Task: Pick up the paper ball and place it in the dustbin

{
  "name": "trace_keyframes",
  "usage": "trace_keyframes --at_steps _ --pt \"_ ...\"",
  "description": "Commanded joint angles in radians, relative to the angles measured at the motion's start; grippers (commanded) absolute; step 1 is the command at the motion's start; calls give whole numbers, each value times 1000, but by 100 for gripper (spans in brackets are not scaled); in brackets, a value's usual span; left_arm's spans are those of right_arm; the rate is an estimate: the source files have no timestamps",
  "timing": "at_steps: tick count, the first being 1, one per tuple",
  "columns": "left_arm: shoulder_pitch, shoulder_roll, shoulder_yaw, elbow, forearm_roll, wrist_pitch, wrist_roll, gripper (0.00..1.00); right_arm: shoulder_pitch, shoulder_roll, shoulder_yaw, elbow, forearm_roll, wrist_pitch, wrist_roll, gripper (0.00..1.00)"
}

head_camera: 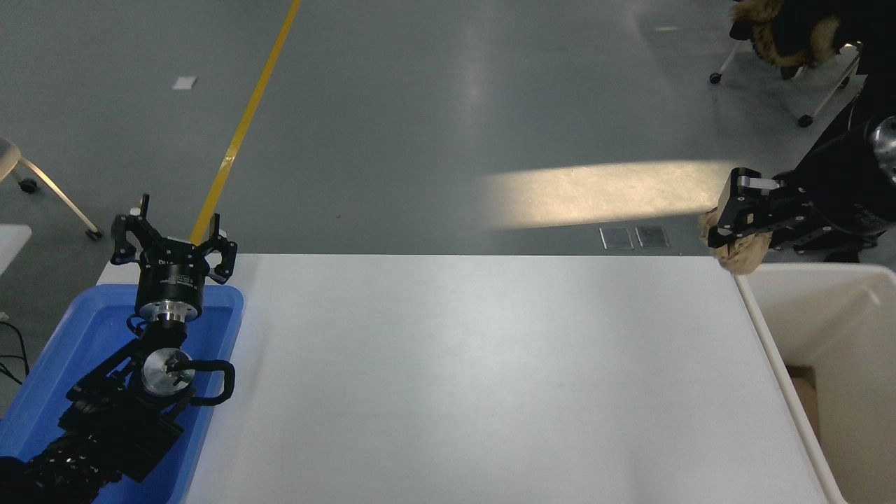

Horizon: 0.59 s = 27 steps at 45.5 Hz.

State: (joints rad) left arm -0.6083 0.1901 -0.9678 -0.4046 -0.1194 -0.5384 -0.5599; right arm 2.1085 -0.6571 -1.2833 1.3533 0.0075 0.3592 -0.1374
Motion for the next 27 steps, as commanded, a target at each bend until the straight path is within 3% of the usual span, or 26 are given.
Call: trace_keyframes --at_steps 1,12,27 --pt "-1 0 0 1 0 0 0 99 -453 -22 104 -305 37 -230 -5 0" --pt "1 0 1 1 0 0 0 99 -961 26 275 -755 224 -293 -5 0" --pt "-1 0 0 0 0 0 0 99 -1418 252 530 -1309 235 -293 -5 0"
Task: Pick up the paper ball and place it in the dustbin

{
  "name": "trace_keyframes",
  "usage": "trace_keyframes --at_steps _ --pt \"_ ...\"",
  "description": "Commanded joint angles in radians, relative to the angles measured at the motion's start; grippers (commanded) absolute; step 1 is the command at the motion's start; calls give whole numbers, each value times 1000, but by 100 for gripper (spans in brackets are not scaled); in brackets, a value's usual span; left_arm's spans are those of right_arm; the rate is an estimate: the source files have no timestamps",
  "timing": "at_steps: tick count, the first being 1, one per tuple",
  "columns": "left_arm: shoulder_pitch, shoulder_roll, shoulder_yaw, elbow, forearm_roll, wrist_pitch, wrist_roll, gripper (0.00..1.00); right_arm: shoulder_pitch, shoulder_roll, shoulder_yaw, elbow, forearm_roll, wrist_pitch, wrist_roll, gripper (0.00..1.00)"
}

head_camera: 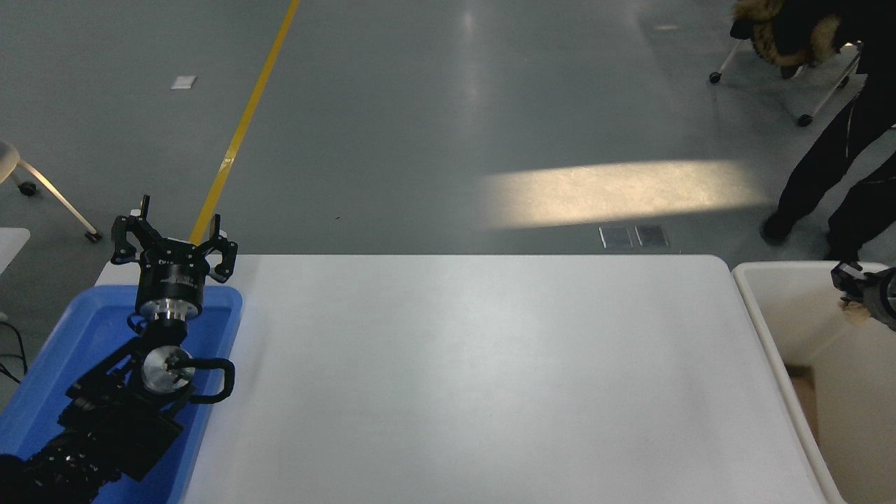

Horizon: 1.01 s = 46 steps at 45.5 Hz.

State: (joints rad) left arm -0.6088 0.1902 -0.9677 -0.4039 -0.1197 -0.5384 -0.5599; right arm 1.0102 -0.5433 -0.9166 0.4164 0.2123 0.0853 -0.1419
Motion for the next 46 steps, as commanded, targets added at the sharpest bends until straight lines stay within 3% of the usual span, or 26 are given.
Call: trace_keyframes --at_steps 1,4,5,8,11,12,46 --pt "0 0 1 0 0 0 0 99 -332 147 171 -386 29 -21 -1 0" --pt "0 0 0 0 0 0 0 99 -358 166 177 -407 30 -21 -1 0" --pt "0 0 1 0 0 0 0 99 -366 170 177 -409 29 -22 -1 4" --pt "0 0 0 0 0 0 0 99 -381 181 177 -410 29 -35 -1 35" --pt "0 0 0 0 0 0 0 99 -386 189 176 -410 29 -51 1 88" --pt "0 0 0 -1 0 0 0 99 -387 189 177 -410 30 -58 1 99" --pt "0 0 0 0 -1 0 0 99 -394 212 176 -407 32 -85 2 100"
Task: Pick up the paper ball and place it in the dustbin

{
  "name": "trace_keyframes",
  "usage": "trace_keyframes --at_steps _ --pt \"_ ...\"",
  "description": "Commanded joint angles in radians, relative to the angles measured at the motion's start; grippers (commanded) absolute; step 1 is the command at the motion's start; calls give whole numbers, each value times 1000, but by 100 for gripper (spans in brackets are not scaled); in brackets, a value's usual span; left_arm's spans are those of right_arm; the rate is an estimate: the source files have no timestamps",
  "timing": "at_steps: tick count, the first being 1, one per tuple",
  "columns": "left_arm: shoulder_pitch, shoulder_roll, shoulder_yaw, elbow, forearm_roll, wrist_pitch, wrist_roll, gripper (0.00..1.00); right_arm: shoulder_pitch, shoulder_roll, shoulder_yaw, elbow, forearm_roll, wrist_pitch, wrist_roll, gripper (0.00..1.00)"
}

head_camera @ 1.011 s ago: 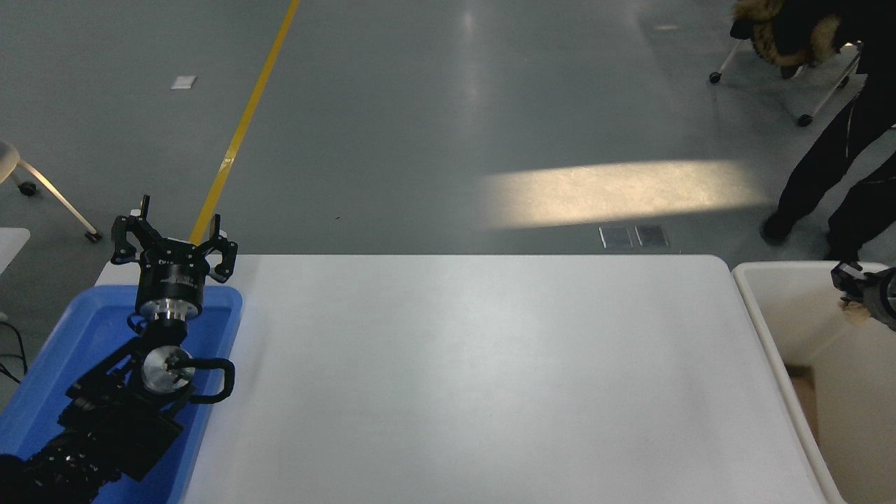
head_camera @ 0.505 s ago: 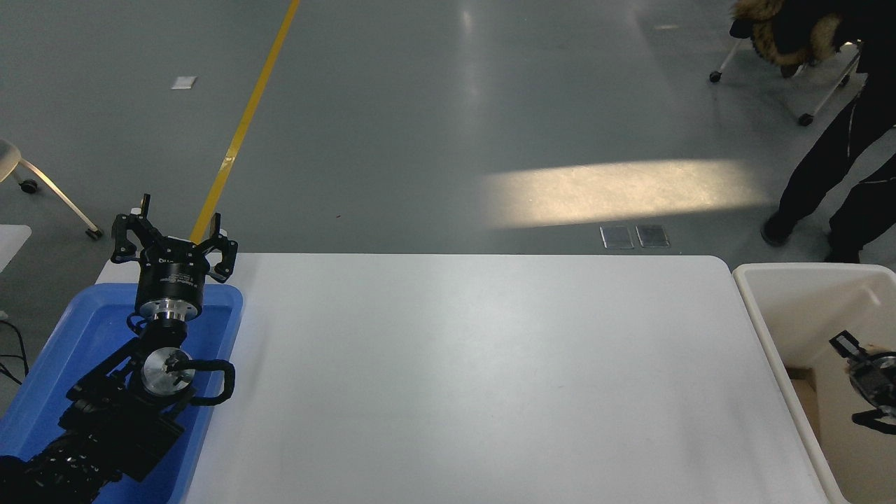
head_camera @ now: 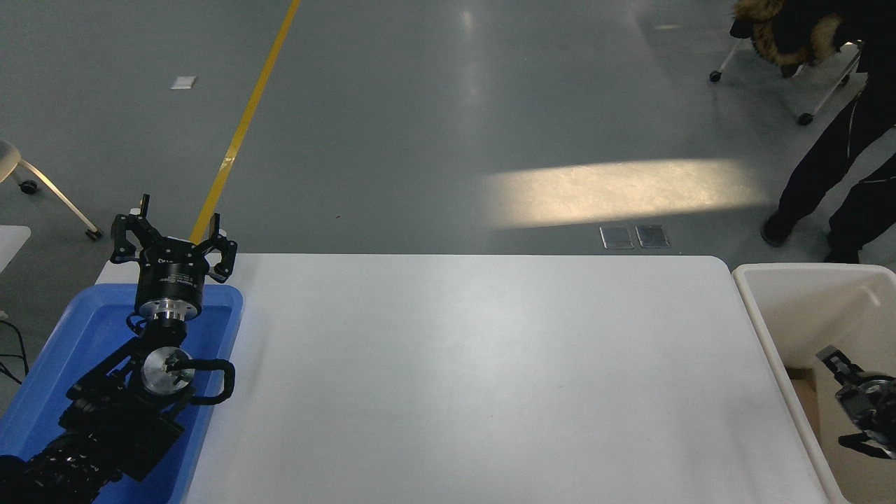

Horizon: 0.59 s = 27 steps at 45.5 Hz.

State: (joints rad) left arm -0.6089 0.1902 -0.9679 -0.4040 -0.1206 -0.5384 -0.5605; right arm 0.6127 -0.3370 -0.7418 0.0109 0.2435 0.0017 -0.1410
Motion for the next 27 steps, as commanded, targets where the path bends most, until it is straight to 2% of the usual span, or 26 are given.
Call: trace_keyframes --at_steps 1,15,24,27 --pt "0 0 0 1 1 0 1 99 7 9 1 -2 0 3 3 100" --pt "0 0 1 -1 2 0 1 99 163 -25 4 82 2 44 11 100" --pt "-2 0 1 -1 2 0 1 99 472 -210 -46 544 -24 38 9 100" --pt "-2 0 1 -1 2 -2 1 99 585 -240 -108 665 -36 38 9 100"
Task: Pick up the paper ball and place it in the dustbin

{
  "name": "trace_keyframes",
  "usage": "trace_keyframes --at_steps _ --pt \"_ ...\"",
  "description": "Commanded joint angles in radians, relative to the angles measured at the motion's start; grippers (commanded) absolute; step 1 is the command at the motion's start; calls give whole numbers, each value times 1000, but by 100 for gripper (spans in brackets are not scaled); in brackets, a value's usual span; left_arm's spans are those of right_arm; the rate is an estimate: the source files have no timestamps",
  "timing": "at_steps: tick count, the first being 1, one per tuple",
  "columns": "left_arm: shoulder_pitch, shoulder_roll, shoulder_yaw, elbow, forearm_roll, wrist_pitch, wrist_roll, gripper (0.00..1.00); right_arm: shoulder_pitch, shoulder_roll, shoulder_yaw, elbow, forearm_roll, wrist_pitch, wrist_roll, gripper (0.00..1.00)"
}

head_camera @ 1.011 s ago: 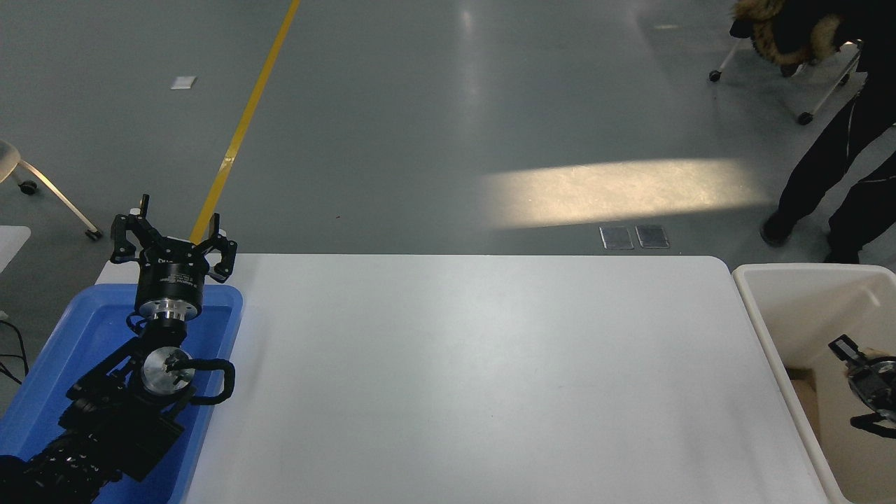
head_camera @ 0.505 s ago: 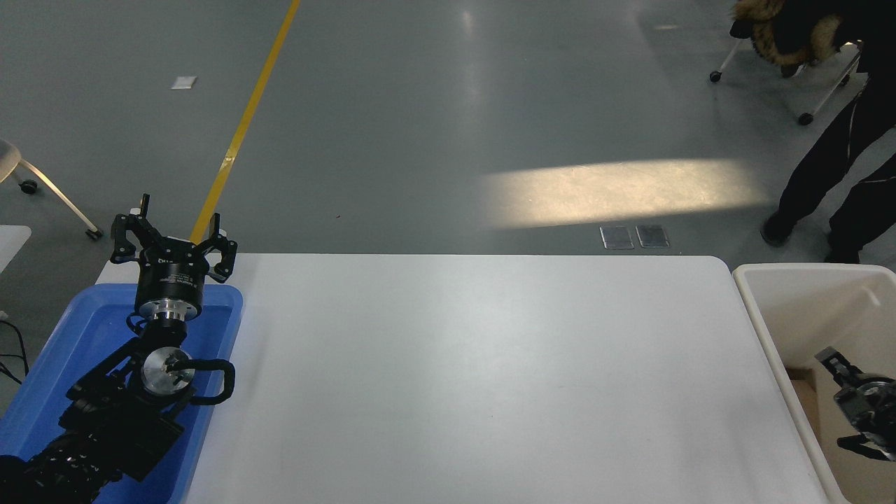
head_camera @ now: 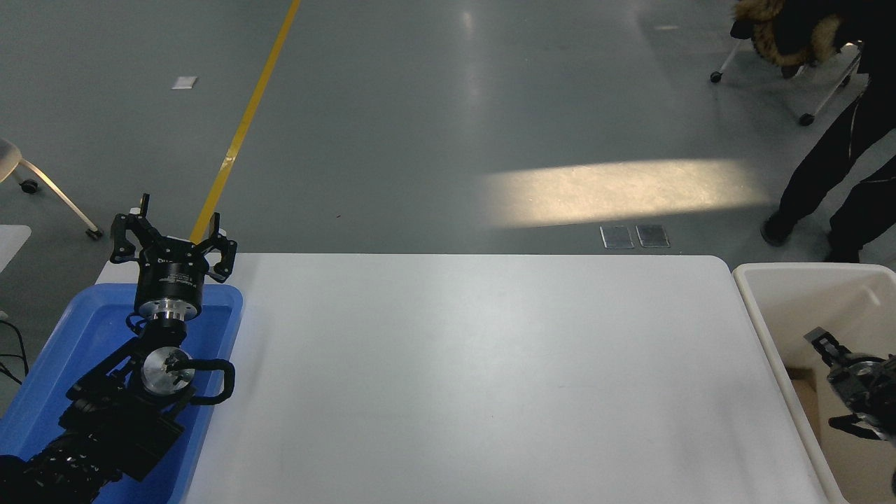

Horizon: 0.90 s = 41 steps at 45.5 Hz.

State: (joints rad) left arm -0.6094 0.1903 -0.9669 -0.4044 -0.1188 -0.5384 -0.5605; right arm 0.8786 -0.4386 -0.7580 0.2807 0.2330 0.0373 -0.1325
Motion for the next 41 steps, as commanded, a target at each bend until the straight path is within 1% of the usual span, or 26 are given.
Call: trace_keyframes --at_steps 1,7,12,15,22,25,30,36,41 --pt "-1 0 1 -1 1 -2 1 99 357 -144 -119 435 -29 3 1 100" --pt "0 0 1 1 1 -2 1 99 615 -192 -266 682 -52 12 2 100" --pt "0 0 1 -1 1 -2 1 99 821 -192 -362 895 -87 15 2 100" --pt "0 0 1 -1 1 0 1 99 948 -181 -408 1059 -104 15 2 100" --pt "0 0 1 1 -1 0 1 99 1204 -101 -439 1370 -129 16 2 100" --pt "0 0 1 1 -1 0 1 99 1283 -71 -439 1426 -127 21 2 100" --pt "2 0 1 1 -1 0 1 99 1367 -29 -437 1460 -126 85 1 100" --pt "0 0 1 -1 -1 0 1 99 1427 -22 -429 1465 -121 165 1 100" --pt "2 0 1 -1 -1 0 1 99 1473 -23 -429 1465 -109 269 -2 100"
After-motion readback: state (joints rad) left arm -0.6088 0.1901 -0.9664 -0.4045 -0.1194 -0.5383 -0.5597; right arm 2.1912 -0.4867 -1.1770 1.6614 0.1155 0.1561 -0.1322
